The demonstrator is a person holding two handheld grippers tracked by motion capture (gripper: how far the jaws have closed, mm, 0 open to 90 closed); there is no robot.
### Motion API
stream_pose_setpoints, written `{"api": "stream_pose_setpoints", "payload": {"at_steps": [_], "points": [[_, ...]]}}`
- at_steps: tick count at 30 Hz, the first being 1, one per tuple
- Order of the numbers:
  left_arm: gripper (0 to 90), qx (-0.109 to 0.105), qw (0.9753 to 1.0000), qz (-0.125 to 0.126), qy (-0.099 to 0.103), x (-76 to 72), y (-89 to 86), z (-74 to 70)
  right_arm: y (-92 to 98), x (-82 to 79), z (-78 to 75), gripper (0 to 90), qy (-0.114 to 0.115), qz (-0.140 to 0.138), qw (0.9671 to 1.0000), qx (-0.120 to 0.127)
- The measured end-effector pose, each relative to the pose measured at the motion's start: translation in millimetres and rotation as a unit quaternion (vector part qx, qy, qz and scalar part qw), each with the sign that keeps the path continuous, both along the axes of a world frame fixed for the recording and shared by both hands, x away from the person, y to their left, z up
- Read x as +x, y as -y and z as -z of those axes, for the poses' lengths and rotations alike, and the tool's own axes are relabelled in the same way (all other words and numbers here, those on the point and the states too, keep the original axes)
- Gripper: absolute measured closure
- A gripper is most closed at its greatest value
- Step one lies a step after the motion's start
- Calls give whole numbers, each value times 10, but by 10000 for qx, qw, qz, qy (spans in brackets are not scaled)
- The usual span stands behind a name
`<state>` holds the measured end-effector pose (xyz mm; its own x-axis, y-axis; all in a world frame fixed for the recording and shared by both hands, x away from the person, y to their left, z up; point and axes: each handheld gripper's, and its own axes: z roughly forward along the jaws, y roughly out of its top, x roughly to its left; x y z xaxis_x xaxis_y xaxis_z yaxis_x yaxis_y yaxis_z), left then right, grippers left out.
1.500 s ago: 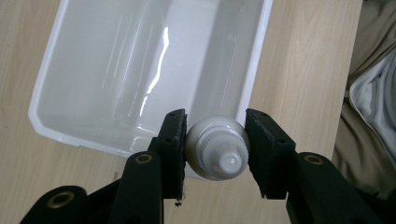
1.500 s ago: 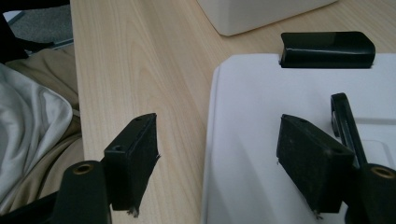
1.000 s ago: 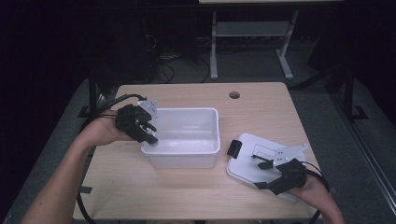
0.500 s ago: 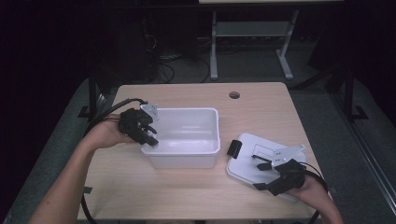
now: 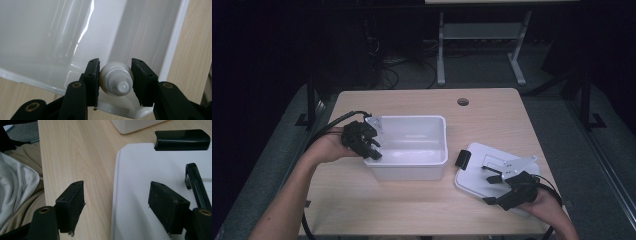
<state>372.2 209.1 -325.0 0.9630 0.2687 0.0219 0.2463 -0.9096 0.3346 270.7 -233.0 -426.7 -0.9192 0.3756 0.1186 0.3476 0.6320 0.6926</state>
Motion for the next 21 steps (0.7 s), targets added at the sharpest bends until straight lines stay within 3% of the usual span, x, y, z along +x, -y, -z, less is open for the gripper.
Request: {"api": "stream_pose_setpoints", "payload": {"at_steps": [21], "points": [[600, 24, 10000, -46, -5, 8, 5, 162, -21, 7, 29, 283, -69, -26, 10000, -3]]}}
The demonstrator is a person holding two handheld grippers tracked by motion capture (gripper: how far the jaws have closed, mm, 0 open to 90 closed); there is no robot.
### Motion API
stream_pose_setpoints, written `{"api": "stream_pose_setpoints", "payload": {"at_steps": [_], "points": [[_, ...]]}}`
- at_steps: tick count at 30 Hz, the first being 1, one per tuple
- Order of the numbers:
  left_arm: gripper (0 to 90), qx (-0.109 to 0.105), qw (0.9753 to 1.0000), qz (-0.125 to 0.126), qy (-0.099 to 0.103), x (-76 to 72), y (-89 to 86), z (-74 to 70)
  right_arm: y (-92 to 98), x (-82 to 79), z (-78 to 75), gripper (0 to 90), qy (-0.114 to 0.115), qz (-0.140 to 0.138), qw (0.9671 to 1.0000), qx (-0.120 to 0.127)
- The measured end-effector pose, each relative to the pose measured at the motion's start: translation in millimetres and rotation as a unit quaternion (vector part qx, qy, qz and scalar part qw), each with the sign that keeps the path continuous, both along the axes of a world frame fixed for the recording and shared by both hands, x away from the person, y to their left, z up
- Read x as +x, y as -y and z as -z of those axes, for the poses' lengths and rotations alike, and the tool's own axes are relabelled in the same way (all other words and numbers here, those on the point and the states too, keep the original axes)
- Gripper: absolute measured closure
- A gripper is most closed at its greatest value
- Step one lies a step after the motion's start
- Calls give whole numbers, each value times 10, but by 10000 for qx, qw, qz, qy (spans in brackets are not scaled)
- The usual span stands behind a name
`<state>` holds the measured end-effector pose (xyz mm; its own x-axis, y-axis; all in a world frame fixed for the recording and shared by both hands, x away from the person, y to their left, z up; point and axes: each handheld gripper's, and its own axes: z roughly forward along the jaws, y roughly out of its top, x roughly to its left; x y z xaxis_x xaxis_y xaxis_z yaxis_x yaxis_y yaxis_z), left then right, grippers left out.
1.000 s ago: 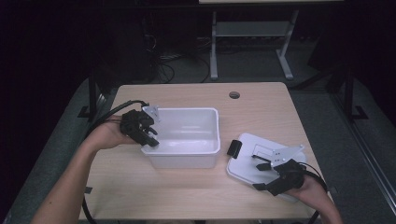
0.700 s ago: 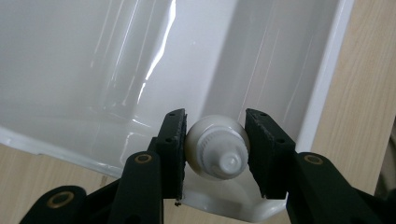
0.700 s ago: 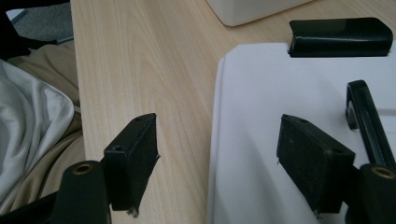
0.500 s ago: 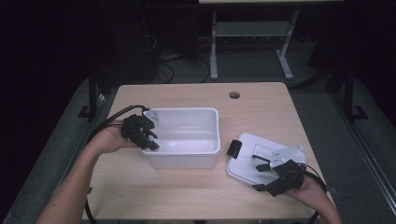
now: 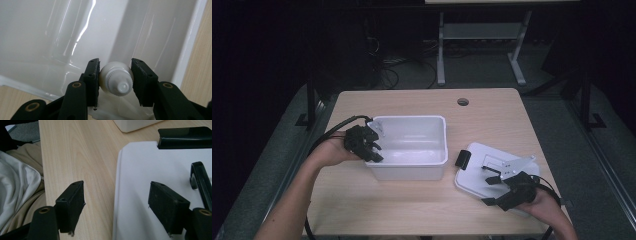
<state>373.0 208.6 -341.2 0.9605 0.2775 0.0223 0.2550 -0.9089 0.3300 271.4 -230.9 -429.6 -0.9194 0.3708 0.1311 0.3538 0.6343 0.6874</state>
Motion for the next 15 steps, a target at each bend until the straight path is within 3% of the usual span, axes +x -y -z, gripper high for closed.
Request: {"api": "stream_pose_setpoints", "payload": {"at_steps": [15], "points": [[600, 32, 10000, -11, 41, 10, 29, 50, 2, 2, 8, 283, -20, -3, 10000, 16]]}}
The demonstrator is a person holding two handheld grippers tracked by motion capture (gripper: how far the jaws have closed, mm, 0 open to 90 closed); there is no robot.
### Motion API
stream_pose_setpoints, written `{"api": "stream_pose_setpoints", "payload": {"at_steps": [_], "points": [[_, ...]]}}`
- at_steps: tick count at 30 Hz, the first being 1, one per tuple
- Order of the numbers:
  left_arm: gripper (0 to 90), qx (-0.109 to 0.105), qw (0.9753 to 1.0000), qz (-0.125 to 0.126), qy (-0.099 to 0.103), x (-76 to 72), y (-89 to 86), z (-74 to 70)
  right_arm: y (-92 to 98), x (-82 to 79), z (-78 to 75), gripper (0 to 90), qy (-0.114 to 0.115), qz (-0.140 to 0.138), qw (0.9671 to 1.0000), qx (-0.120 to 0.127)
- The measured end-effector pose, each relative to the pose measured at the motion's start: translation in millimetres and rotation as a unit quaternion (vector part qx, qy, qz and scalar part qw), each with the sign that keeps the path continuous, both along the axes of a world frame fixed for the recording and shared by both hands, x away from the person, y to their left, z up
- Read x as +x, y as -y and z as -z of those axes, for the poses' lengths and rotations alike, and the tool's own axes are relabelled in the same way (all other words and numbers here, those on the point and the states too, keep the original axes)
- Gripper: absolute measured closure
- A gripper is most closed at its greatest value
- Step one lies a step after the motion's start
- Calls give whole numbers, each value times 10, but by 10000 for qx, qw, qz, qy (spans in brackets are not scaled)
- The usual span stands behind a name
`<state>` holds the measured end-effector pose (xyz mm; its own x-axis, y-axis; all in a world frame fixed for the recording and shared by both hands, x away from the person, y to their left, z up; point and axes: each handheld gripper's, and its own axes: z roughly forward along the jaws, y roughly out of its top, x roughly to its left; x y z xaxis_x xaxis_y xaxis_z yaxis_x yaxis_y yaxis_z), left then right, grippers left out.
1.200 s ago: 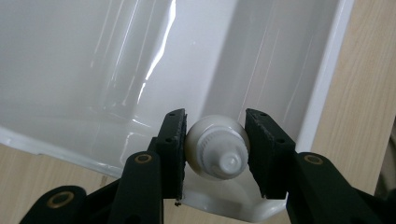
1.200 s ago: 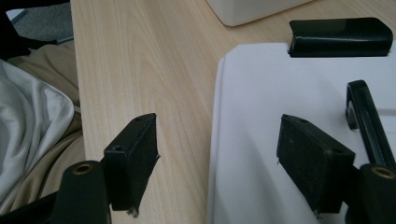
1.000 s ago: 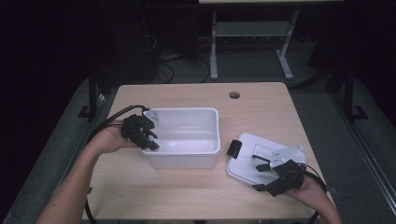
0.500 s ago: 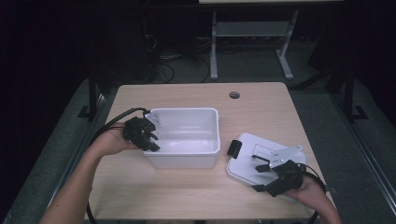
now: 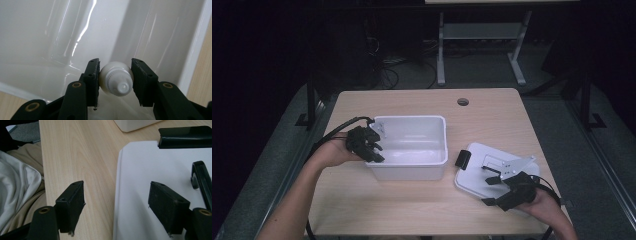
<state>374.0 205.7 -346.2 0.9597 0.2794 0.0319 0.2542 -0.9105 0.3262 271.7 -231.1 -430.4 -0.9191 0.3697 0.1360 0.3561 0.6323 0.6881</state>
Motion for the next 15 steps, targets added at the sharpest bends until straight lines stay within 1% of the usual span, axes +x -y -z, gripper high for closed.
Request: {"api": "stream_pose_setpoints", "payload": {"at_steps": [5, 12, 15], "points": [[600, 45, 10000, -16, -5, 8, 4, 21, 2, -8, 0, 283, -26, 12, 10000, 3], [600, 73, 10000, -13, -2, 12, 13, 33, 18, -11, -2, 283, 1, 19, 10000, 6], [599, 49, 10000, -21, -1, 13, 6, 28, 17, -11, -1, 283, -4, 13, 10000, 4]]}}
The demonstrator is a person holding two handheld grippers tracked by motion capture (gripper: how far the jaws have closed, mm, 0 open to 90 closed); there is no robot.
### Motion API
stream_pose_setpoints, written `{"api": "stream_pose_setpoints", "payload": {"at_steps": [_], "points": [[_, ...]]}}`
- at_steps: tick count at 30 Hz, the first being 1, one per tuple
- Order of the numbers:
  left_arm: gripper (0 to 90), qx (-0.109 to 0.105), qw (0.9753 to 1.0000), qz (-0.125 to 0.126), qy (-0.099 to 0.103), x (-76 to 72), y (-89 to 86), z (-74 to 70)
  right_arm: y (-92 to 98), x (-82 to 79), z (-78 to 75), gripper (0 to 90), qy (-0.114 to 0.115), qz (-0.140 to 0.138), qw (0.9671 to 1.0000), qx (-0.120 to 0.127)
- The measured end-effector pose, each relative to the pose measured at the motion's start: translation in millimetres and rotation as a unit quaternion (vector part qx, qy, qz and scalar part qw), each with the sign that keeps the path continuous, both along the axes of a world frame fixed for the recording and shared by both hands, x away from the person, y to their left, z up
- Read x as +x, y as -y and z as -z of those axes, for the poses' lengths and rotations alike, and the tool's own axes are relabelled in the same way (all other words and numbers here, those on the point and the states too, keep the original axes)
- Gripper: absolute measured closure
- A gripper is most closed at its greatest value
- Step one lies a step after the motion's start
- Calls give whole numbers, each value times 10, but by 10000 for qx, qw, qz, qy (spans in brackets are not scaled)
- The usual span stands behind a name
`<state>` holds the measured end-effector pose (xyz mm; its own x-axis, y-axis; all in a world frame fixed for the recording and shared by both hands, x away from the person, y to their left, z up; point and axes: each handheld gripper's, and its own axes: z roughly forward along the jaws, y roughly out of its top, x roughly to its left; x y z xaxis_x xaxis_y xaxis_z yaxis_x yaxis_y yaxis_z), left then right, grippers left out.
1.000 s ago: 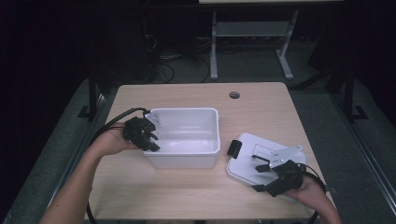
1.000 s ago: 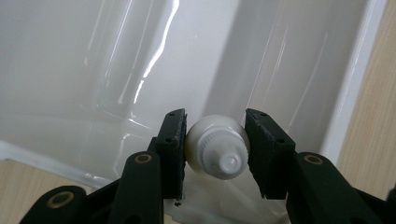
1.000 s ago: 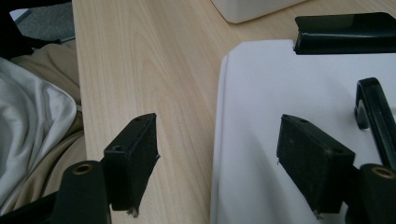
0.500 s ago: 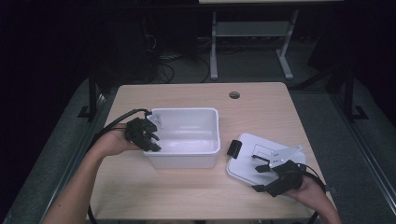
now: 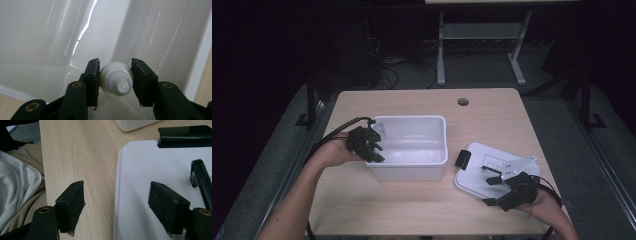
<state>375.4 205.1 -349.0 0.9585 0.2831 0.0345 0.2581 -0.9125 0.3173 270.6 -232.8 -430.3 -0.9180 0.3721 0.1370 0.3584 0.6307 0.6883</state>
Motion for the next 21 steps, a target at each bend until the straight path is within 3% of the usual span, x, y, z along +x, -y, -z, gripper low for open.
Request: {"api": "stream_pose_setpoints", "payload": {"at_steps": [12, 21], "points": [[600, -14, 10000, 10, 32, -6, -2, -13, -11, -4, 0, 283, -3, -2, 10000, -7], [573, -68, 10000, 0, -73, 5, 5, -26, -24, 5, -2, 281, -15, -3, 10000, -1]]}}
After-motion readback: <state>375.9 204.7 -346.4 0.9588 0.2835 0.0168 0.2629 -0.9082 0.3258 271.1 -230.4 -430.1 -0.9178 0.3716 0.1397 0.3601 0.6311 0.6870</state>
